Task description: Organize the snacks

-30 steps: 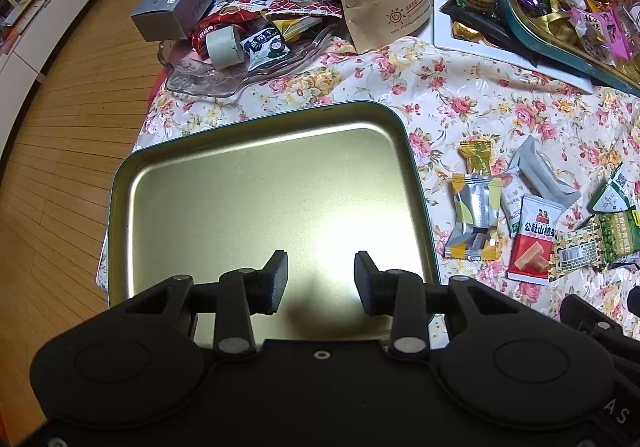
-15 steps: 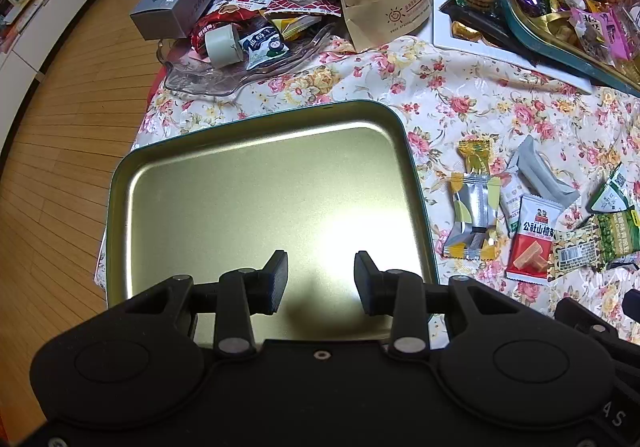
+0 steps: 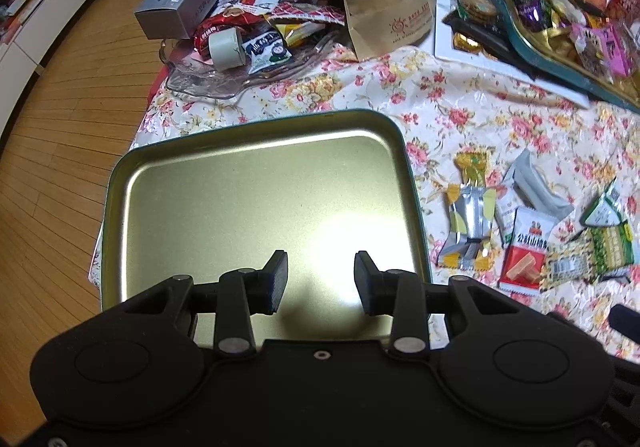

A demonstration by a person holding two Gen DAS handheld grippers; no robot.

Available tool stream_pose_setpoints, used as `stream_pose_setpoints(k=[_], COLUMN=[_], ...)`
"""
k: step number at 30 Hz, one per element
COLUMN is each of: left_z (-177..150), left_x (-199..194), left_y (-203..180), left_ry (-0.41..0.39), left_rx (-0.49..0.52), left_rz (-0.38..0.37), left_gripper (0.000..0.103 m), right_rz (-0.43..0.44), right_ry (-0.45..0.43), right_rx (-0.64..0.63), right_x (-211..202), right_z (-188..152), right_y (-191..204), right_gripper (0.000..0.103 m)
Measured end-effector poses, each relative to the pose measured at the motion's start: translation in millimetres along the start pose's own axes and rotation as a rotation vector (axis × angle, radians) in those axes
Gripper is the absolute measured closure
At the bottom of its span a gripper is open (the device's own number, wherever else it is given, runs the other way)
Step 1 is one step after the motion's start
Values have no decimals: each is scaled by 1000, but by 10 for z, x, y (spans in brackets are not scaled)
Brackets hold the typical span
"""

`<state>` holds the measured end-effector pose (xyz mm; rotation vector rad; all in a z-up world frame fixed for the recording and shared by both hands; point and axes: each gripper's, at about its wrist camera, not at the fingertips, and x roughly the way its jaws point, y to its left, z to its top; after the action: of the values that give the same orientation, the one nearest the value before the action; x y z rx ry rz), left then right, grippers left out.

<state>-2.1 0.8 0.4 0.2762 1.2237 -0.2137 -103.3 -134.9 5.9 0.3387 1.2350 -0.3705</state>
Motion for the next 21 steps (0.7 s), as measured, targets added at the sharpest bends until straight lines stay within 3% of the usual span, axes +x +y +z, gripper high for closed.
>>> stream_pose_setpoints(k=[6,13,18,21], left_z=[28,78,111,98], left_x=[-102,-379,-495,-531], left_y=[32,-75,-177,-293], left_ry=[-62,-233,-255,-256], left_rx=[-61,-37,-26,-40], left_rz=[-43,-64,-211,-242], left_gripper=[58,58,58,58], right_rz=[-2,9,-3,-25], right_ry=[3,-44,-69,-102], right_rx=[-3,36,130,194], right_x=[24,-48,-62,-73], right_z=[0,79,142,170], right_y=[-14,-257,-654,-951], right_gripper=[37,37,37,36])
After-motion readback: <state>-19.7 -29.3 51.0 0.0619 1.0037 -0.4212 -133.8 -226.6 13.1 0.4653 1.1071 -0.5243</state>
